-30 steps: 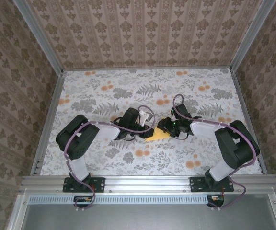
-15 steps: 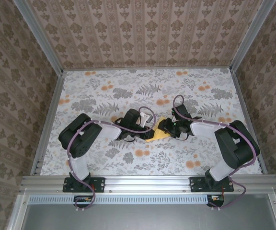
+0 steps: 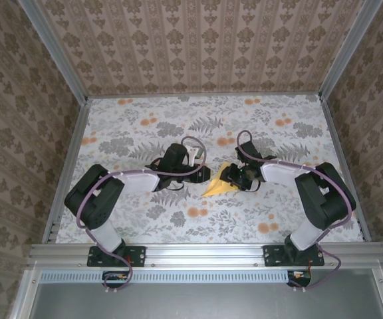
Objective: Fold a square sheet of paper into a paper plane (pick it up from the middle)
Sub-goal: Fourth fold the wing at the center of the table.
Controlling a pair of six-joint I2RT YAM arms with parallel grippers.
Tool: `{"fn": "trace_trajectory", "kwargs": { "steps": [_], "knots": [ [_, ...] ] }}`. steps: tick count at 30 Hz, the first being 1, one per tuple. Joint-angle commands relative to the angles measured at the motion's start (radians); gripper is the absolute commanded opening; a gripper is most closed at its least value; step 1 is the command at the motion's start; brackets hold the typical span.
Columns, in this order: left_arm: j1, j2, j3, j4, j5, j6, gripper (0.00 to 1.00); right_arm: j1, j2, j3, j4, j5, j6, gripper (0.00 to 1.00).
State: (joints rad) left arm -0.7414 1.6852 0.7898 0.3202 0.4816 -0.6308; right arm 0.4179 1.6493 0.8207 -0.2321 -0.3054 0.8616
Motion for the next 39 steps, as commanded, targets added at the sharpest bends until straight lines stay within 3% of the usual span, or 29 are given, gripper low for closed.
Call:
{"fn": "trace_trajectory", "kwargs": {
  "steps": [1, 10, 19, 39],
  "knots": [
    [0.001, -0.01, -0.011, -0.04, -0.004, -0.053, 0.3, 0.005, 0.072, 0.017, -0.127, 0.043, -0.044, 0.53],
    [-0.002, 0.055, 0.021, -0.005, 0.123, -0.048, 0.28, 0.01, 0.152, 0.087, -0.218, 0.08, -0.026, 0.65],
    [-0.028, 0.106, 0.035, 0.082, 0.194, -0.073, 0.23, 0.016, 0.19, 0.12, -0.257, 0.097, -0.024, 0.68],
    [-0.029, 0.179, 0.061, -0.062, 0.074, -0.073, 0.08, 0.0, 0.125, 0.085, -0.164, 0.007, -0.01, 0.66]
  ]
}}
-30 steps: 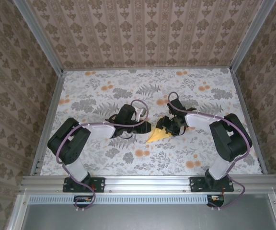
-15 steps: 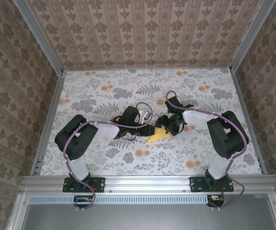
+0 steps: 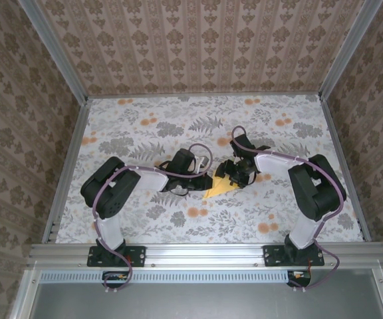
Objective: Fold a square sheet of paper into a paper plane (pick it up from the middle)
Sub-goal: Fourth fold the wing at the center of the table.
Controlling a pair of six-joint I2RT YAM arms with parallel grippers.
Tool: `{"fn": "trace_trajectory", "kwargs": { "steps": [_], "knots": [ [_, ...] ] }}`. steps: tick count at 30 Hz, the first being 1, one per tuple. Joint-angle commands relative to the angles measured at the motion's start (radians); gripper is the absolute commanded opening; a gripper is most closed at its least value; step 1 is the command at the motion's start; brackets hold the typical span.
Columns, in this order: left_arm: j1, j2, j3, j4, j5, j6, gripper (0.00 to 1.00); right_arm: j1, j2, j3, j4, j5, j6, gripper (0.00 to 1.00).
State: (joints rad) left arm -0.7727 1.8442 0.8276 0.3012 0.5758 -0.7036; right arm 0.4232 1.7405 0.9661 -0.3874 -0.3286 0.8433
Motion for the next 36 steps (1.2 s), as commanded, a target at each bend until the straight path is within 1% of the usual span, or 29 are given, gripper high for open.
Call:
{"fn": "trace_trajectory", "kwargs": {
  "steps": [1, 7, 10, 16, 19, 24, 26, 31, 36],
  "knots": [
    [0.004, 0.02, 0.022, -0.043, -0.022, -0.002, 0.08, -0.007, 0.028, -0.063, -0.007, 0.032, 0.008, 0.66],
    [0.006, 0.018, 0.027, -0.042, -0.013, 0.003, 0.08, -0.009, 0.064, -0.042, -0.063, 0.083, 0.011, 0.64],
    [0.006, 0.015, 0.029, -0.039, -0.003, 0.006, 0.09, -0.009, 0.077, -0.042, -0.05, 0.066, 0.014, 0.63],
    [0.006, -0.02, 0.024, -0.021, 0.017, 0.021, 0.13, -0.01, -0.016, -0.073, 0.032, 0.027, 0.009, 0.64],
    [0.006, -0.046, 0.012, 0.004, 0.029, 0.025, 0.17, -0.011, -0.079, -0.071, 0.047, 0.011, -0.008, 0.64],
    [0.009, -0.09, -0.021, 0.026, 0.019, 0.029, 0.2, -0.01, -0.161, -0.076, 0.074, -0.013, -0.033, 0.63],
    [0.013, -0.103, -0.037, 0.044, 0.014, 0.023, 0.21, -0.01, -0.164, -0.072, 0.075, -0.025, -0.039, 0.6],
    [0.016, -0.124, -0.064, 0.077, 0.012, 0.016, 0.25, -0.009, -0.133, -0.075, 0.098, -0.05, -0.042, 0.57],
    [0.019, -0.157, -0.102, 0.124, 0.019, 0.023, 0.3, -0.008, -0.106, -0.072, 0.128, -0.073, -0.042, 0.56]
  ]
}}
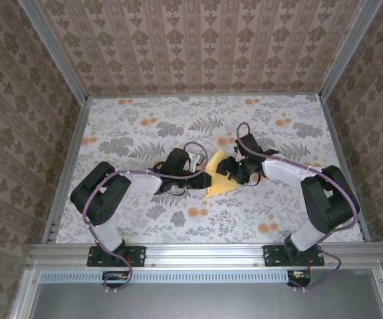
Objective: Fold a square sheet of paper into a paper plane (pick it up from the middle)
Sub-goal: Fourth fold the wing at the center of the table.
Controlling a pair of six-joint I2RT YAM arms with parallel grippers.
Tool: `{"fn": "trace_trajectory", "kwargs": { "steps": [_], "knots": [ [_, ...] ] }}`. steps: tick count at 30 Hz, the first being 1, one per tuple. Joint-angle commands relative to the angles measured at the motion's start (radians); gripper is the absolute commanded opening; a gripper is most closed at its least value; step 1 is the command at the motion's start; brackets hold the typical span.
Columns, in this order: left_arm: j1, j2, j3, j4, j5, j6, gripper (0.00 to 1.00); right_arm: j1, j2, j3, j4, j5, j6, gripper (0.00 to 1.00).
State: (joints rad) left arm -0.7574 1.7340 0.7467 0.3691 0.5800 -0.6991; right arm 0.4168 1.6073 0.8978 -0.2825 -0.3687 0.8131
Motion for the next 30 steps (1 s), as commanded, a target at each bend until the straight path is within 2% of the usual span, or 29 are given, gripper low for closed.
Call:
{"fn": "trace_trajectory", "kwargs": {
  "steps": [1, 7, 11, 18, 23, 30],
  "knots": [
    [0.004, -0.055, -0.028, 0.069, 0.019, 0.019, 0.31, -0.001, 0.031, -0.002, 0.026, -0.037, -0.012, 0.56],
    [0.006, -0.101, -0.1, 0.157, 0.015, 0.014, 0.36, 0.0, 0.053, 0.013, 0.037, -0.042, -0.009, 0.57],
    [0.007, -0.131, -0.166, 0.222, -0.03, 0.014, 0.37, 0.0, 0.058, 0.019, 0.042, -0.042, -0.005, 0.58],
    [-0.035, -0.162, -0.234, 0.268, -0.209, 0.13, 0.39, 0.0, 0.059, 0.019, 0.047, -0.041, 0.016, 0.58],
    [-0.088, -0.116, -0.252, 0.408, -0.275, 0.246, 0.38, 0.0, 0.056, 0.015, 0.063, -0.044, 0.048, 0.58],
    [-0.102, 0.021, -0.26, 0.609, -0.323, 0.295, 0.37, -0.001, 0.048, 0.014, 0.071, -0.049, 0.07, 0.58]
  ]
}}
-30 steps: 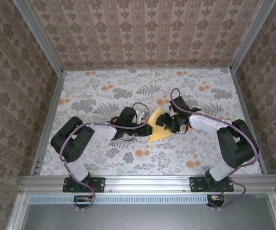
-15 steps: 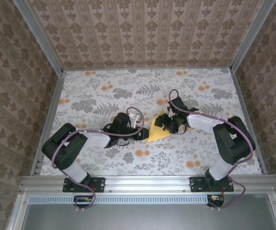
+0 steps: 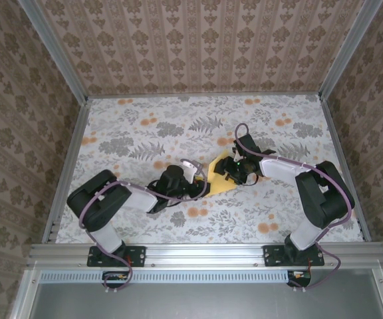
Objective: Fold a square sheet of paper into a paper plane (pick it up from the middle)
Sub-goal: Fourth fold the wing at the center of the table.
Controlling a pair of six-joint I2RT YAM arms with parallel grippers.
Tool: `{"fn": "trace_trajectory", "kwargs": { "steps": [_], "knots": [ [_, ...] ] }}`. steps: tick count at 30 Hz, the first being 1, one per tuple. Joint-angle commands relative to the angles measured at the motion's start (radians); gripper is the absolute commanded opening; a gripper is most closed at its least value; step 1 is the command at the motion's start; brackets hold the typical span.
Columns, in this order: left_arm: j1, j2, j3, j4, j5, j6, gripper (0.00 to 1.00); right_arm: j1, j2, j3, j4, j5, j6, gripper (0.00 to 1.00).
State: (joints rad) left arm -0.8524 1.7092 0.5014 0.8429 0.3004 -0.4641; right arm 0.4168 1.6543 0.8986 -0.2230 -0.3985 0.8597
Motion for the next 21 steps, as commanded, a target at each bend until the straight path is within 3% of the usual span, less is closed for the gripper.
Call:
{"fn": "trace_trajectory", "kwargs": {
  "steps": [1, 7, 16, 21],
  "knots": [
    [-0.007, 0.065, -0.017, 0.157, -0.049, 0.061, 0.37, 0.0, 0.001, 0.014, 0.009, -0.019, 0.025, 0.58],
    [-0.007, 0.13, -0.035, 0.274, -0.068, 0.048, 0.36, -0.001, -0.011, 0.013, 0.006, -0.015, 0.027, 0.58],
    [0.012, 0.052, -0.017, 0.079, -0.069, 0.012, 0.4, -0.002, -0.008, 0.01, -0.009, 0.003, 0.022, 0.58],
    [0.011, 0.093, 0.001, 0.113, -0.024, -0.004, 0.41, -0.003, -0.005, 0.008, 0.0, 0.0, 0.026, 0.58]
  ]
}}
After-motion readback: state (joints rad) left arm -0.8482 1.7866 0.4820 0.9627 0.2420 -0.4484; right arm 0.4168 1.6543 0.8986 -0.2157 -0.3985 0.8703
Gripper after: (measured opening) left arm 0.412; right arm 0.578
